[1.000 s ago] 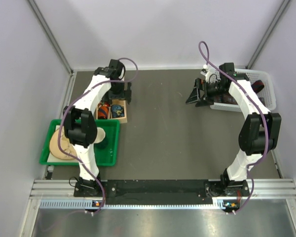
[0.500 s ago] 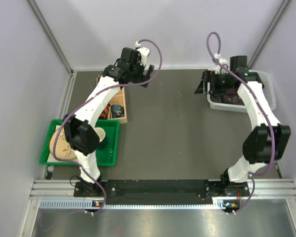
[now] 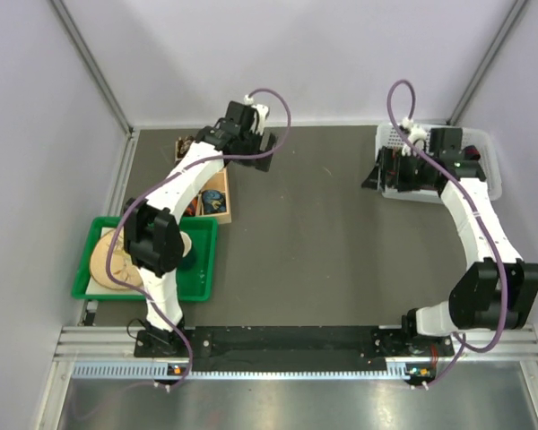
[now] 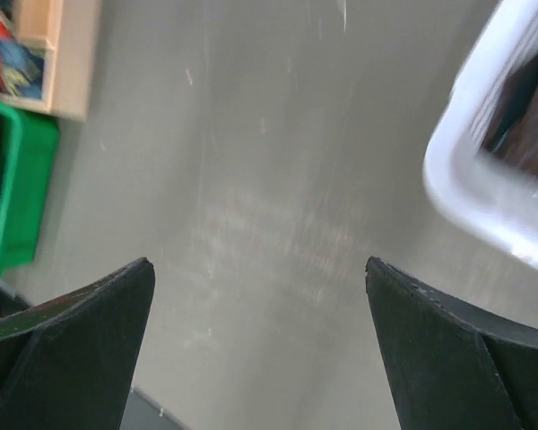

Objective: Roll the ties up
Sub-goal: Reset both arms

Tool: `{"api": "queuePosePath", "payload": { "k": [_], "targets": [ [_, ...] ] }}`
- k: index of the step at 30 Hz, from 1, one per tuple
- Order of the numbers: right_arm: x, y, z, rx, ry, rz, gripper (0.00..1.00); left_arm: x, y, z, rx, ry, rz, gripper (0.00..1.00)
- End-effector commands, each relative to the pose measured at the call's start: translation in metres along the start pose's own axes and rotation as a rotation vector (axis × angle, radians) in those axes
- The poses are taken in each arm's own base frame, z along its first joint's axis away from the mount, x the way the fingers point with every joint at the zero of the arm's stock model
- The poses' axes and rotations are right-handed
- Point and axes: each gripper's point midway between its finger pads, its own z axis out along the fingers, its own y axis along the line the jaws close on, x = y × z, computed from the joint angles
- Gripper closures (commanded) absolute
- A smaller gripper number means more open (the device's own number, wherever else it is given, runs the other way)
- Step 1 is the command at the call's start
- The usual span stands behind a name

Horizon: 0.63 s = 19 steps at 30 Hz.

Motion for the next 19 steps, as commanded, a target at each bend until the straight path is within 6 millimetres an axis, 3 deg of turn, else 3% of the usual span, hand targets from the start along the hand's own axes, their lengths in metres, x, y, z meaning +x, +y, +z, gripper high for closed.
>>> {"api": "queuePosePath", "payload": {
  "k": [1,4,7,19],
  "targets": [
    [0.050,-0.005,0.017,-0.023,0.116,0.050,0.01,0.058,-0.012,0.018,0.038,0.172,-0.104,0.01],
    [0.067,-0.012,0.024,0.018,0.143,0.050,0.01,0.079,-0.009,0.023,0.004,0.204,-0.130,0.01],
    [0.089,-0.005,0.029,0.015,0.175,0.030,0.01,0.086,-0.006,0.021,-0.006,0.198,-0.141,0.01],
    [0.098,0.008,0.023,0.020,0.171,-0.016,0.01,0.087,-0.005,0.002,0.002,0.147,-0.130,0.01]
  ]
}}
